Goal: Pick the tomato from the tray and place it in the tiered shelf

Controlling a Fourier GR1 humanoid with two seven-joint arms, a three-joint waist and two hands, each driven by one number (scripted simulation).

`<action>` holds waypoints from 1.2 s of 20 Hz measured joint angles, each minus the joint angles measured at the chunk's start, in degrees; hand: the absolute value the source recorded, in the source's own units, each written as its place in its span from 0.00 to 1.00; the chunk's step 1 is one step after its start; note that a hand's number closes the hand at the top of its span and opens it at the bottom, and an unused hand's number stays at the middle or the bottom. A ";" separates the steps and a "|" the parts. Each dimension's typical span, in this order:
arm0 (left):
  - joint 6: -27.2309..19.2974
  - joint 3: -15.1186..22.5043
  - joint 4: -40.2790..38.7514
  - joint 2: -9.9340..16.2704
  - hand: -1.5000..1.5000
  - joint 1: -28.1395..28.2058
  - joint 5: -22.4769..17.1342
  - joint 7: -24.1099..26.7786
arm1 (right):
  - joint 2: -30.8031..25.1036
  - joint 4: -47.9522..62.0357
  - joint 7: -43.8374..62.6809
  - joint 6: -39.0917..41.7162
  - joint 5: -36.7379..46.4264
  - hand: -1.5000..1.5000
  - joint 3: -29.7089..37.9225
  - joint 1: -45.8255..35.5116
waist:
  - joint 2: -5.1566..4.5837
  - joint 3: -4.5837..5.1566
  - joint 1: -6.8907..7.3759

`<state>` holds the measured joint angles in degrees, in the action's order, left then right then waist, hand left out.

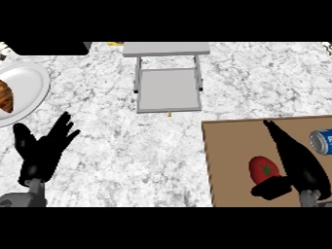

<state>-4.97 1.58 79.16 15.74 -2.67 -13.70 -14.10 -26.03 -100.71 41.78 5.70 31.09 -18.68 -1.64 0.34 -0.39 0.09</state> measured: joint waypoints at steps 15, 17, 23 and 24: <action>1.83 -1.87 0.14 -1.00 0.50 0.22 1.09 -0.82 | 1.67 6.28 -12.26 6.02 2.98 1.00 -1.44 -1.76 | 0.47 0.64 -0.10; 1.99 -2.17 -0.34 -0.96 0.50 -0.05 1.57 -0.84 | 2.41 4.79 -13.41 6.32 2.93 1.00 -1.80 -0.63 | 0.38 0.43 -0.15; 2.21 -1.27 0.41 -1.80 0.50 -1.01 2.27 -1.44 | 15.19 7.10 -6.23 5.15 7.95 1.00 -10.68 -7.49 | -0.08 0.41 1.41; 2.25 -0.91 0.31 -1.94 0.50 -1.52 2.49 -1.55 | 17.50 8.01 -3.96 4.70 7.96 1.00 -12.89 -9.64 | -0.24 0.38 1.97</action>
<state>-2.72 0.66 79.47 13.80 -4.19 -11.21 -15.65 -8.53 -92.70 37.82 10.40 39.05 -31.57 -11.28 0.10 -0.01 2.07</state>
